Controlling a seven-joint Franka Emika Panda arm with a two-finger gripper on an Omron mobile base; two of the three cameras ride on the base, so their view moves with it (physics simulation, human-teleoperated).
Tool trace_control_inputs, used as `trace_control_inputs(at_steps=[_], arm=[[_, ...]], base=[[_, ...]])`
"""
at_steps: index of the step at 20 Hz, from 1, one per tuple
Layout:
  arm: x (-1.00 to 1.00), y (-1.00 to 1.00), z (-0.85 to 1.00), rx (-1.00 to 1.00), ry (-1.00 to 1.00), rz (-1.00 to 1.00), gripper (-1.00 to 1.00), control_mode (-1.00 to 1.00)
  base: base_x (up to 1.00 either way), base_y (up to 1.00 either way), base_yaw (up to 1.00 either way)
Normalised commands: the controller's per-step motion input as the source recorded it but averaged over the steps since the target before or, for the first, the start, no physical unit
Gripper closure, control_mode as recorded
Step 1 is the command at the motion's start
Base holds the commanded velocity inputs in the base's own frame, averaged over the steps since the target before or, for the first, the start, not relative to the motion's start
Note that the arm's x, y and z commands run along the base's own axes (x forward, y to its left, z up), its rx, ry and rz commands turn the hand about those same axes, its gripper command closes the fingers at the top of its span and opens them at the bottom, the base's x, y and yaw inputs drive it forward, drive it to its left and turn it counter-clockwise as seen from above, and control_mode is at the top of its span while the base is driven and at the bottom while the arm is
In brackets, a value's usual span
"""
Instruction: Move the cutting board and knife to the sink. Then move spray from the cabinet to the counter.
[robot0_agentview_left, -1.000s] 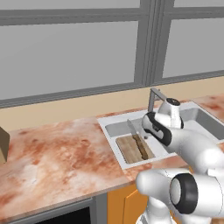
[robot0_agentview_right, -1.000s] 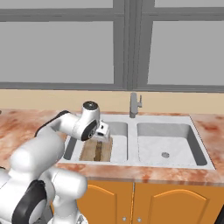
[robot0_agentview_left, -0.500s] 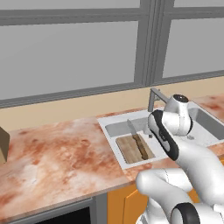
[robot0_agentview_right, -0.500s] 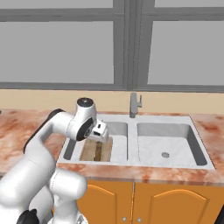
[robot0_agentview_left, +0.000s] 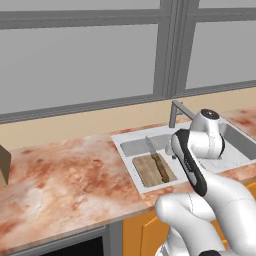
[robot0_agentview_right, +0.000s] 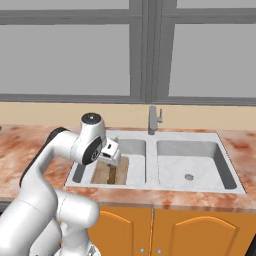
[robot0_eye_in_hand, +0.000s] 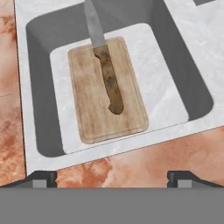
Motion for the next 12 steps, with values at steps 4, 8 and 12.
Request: trace_control_inputs(at_steps=[4,8,12], arm=[[0.0,0.0,0.0,0.0,0.0,0.0,-1.0,-1.0],[0.0,0.0,0.0,0.0,0.0,0.0,-1.0,-1.0],[0.0,0.0,0.0,0.0,0.0,0.0,-1.0,-1.0]], base=[[0.0,0.0,0.0],[0.0,0.0,0.0],[0.0,0.0,0.0]])
